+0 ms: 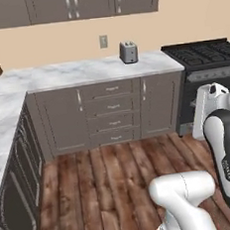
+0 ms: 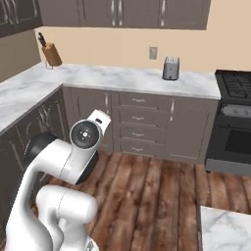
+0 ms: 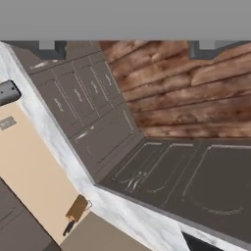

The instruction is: Take the cake and donut from the fridge and place them on the empty tray on the dining counter.

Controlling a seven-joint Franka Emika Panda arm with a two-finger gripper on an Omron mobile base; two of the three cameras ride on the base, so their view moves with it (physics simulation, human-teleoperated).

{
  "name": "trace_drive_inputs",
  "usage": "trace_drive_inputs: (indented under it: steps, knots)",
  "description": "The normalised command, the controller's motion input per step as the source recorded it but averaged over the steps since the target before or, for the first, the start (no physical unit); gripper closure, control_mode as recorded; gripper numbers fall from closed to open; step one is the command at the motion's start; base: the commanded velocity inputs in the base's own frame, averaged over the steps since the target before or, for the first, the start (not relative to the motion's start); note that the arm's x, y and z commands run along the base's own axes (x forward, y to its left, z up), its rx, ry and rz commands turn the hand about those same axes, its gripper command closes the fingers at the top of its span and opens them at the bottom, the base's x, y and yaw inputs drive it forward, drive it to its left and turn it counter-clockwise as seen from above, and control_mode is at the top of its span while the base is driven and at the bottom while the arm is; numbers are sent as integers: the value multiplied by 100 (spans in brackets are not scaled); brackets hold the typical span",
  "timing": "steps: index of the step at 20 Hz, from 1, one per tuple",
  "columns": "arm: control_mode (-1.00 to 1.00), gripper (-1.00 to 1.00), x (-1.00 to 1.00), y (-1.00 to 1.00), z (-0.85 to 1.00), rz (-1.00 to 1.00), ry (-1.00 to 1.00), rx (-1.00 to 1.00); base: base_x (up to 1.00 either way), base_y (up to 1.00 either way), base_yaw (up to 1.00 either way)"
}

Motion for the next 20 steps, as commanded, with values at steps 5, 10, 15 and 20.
trace_drive_inputs:
  steps: [5,10,15,20]
  knots:
    - [100,-100,0,0,0,0,0,0,100,-32,-18]
    - [100,-100,0,0,0,0,0,0,100,-32,-32]
    - [100,-100,0,0,0,0,0,0,100,-41,-38]
    - [100,-100,0,0,0,0,0,0,91,-62,-51]
